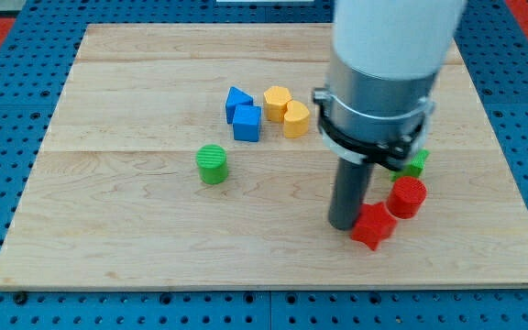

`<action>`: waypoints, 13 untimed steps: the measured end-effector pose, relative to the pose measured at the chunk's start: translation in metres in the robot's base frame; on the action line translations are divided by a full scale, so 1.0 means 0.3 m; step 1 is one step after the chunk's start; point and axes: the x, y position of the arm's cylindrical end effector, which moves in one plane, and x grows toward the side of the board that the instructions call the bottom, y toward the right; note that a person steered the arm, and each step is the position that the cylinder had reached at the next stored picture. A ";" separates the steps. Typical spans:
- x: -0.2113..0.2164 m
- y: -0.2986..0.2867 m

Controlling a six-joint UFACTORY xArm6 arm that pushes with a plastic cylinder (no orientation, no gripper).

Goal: Move the yellow heart parallel above the green star

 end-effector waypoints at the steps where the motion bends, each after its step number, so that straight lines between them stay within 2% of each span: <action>1: 0.035 0.082; 2: 0.048 0.013; 3: 0.044 0.053; 4: 0.041 0.172; 5: 0.009 0.044; 6: -0.136 -0.215; 8: -0.426 -0.276; 9: -0.513 -0.149; 11: -0.743 -0.182; 12: -0.760 -0.130; 13: -0.661 -0.064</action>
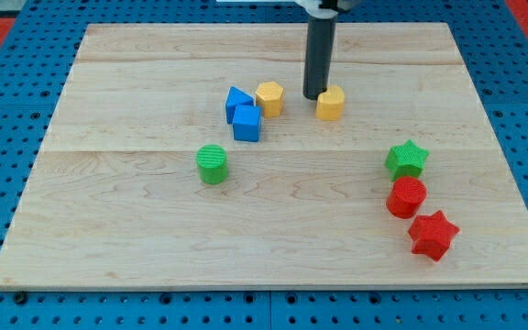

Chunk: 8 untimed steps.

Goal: Move the yellow heart parallel above the green star

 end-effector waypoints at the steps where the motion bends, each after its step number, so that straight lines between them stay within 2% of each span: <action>1: 0.011 0.005; 2: 0.038 -0.024; 4: 0.091 0.188; 7: 0.098 0.232; 8: 0.012 0.113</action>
